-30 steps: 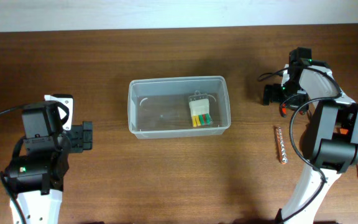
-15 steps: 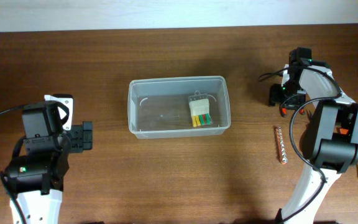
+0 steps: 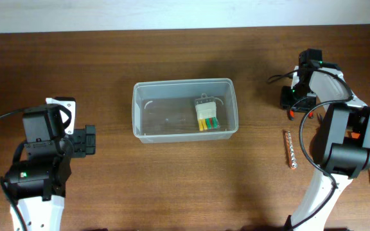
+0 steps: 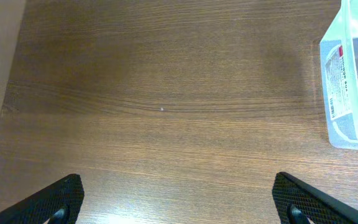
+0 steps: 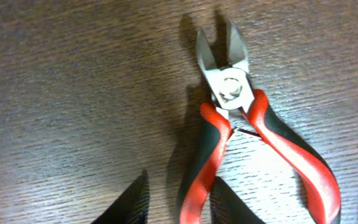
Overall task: Pack container
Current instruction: 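Lower the right gripper onto the red-handled pliers to grasp them, then lift the red-handled pliers and carry them left over the container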
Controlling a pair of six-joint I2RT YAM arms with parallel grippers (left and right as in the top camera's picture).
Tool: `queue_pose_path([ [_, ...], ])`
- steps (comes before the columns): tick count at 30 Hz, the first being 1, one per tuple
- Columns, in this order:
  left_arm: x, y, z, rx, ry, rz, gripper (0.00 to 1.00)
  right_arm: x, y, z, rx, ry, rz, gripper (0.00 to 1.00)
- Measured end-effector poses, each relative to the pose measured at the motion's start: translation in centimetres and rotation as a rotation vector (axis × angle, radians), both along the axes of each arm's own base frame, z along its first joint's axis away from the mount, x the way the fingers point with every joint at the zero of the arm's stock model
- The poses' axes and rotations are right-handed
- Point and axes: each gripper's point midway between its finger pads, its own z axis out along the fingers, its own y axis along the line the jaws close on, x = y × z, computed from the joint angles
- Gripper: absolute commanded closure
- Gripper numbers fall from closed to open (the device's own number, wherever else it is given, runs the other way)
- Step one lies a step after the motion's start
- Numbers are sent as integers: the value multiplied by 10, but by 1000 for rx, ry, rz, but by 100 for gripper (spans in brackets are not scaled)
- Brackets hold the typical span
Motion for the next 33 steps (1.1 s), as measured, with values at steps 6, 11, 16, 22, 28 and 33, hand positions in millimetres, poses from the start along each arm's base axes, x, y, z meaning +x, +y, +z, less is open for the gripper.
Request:
queue_pose_path([
  [6,0,0,0,0,0,0,1,0,-1,0,-3,0,-14,79],
  [11,0,0,0,0,0,0,1,0,-3,0,-12,1,-36,83],
  [16,0,0,0,0,0,0,1,-1,-2,0,-13,5,-44,90],
  [22,0,0,0,0,0,0,1,-6,-2,5,-10,33,-45,93],
  [28,0,0,0,0,0,0,1,16,-6,36,-21,-28,-46,93],
  [33,0,0,0,0,-1,0,1,28,-7,68,-26,-60,-43,94],
])
